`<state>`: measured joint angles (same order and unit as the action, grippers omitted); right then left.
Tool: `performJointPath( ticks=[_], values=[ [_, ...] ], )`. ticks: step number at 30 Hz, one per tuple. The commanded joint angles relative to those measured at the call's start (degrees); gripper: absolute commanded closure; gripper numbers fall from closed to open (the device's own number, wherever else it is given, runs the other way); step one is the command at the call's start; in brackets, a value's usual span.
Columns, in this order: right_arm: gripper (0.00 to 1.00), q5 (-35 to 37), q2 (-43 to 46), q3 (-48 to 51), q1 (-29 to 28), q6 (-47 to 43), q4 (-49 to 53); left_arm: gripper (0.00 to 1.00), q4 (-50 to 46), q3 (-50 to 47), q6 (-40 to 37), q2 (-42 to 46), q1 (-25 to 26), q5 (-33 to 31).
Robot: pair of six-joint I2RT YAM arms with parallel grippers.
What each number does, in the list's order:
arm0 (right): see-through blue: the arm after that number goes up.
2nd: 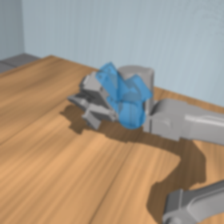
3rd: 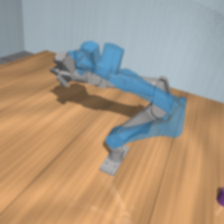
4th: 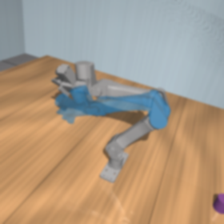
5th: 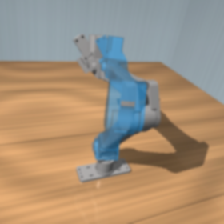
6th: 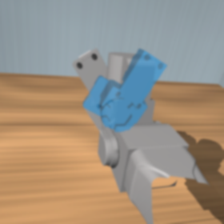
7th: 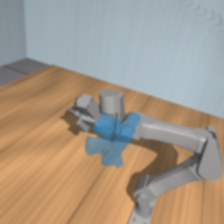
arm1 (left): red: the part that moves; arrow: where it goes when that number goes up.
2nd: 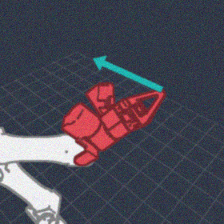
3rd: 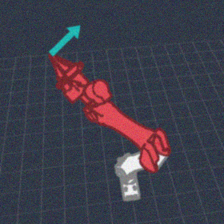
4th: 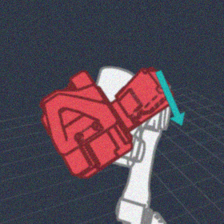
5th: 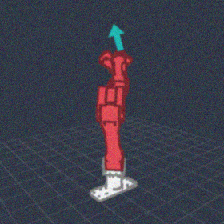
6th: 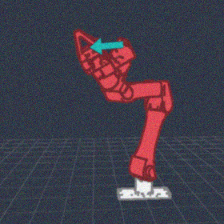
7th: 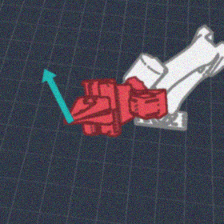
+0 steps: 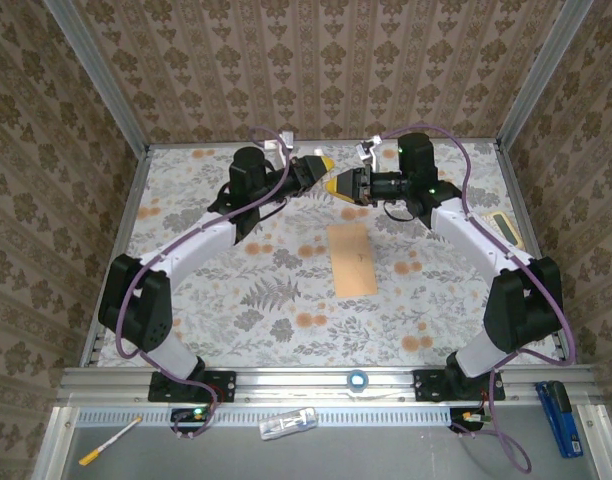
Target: Place the letter into the envelope and seal it
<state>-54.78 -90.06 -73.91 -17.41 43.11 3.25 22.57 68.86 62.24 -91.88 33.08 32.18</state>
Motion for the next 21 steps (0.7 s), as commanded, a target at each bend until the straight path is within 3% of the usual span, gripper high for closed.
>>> performJointPath(
  ticks=[1,11,21],
  values=[
    [0.77,6.8,1.1,-3.8,-1.7,-5.7,6.9,0.99,-8.3,3.3,-4.6,2.7,2.4,-2.3],
    [0.77,25.0,0.1,-8.7,-9.3,-13.5,19.7,1.00,-19.7,7.5,-5.7,1.8,4.9,-8.2],
    [0.77,43.9,-2.9,-10.7,-17.7,-17.3,23.8,1.00,-19.8,6.9,-3.2,0.8,6.0,-10.6]
  ],
)
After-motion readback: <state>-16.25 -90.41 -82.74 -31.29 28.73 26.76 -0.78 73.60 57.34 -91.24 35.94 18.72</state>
